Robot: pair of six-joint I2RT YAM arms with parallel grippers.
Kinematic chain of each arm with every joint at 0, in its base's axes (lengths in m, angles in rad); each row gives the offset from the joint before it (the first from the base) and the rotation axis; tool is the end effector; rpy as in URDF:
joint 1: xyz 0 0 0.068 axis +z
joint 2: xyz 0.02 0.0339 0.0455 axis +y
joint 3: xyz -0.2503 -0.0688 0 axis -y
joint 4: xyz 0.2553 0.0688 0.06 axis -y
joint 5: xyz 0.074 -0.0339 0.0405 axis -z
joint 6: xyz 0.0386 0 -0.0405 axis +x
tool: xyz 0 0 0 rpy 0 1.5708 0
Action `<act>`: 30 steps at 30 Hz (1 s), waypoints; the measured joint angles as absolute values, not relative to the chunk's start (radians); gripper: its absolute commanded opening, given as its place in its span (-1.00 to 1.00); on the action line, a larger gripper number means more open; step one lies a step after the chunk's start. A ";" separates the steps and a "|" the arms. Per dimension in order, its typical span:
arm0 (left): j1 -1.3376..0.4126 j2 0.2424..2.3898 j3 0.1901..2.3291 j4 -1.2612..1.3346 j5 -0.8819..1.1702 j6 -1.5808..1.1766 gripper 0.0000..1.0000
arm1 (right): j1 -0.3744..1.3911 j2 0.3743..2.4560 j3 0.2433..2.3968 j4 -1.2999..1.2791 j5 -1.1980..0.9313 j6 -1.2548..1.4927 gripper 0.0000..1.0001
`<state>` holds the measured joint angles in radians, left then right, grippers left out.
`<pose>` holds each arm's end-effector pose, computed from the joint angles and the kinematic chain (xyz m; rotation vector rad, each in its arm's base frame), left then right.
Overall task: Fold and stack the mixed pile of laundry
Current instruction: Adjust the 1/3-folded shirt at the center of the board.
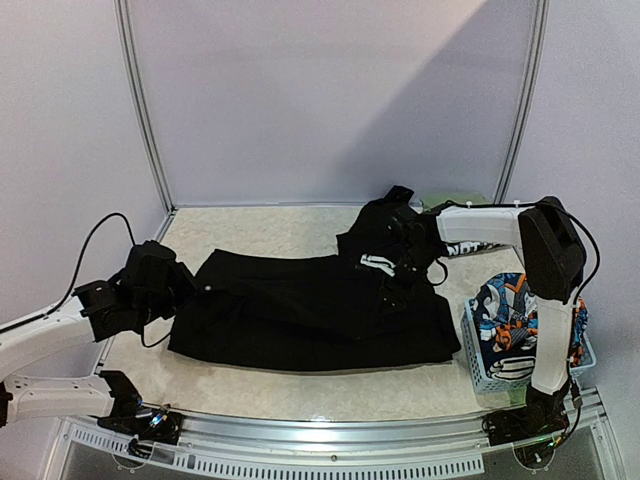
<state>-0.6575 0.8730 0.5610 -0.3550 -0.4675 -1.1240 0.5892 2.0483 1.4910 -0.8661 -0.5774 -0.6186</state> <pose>0.1735 -0.1120 0.2169 -0.7505 2.0669 -0.4974 0.3201 0.2393 0.1465 -1.6806 2.3253 0.8487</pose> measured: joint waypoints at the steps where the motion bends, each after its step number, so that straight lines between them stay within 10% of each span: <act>1: -0.641 0.869 0.561 -0.365 -0.447 -1.105 -1.00 | 0.589 2.048 1.490 -0.866 -0.577 -0.619 0.14; 20: -0.364 1.180 0.741 -0.450 -0.066 -0.881 -1.00 | 0.589 2.037 1.437 -0.812 -0.494 -0.603 0.14; 25: -0.307 1.271 0.826 -0.524 -0.049 -0.788 -0.34 | 0.589 2.037 1.425 -0.789 -0.432 -0.580 0.13; 30: -0.292 1.376 0.908 -0.561 -0.061 -0.669 -0.13 | 0.589 2.037 1.425 -0.775 -0.385 -0.555 0.12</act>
<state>-0.2920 1.3762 0.9077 -0.5613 -0.0608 -0.6693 0.5892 2.0373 1.4254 -0.7750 -0.3855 -0.5549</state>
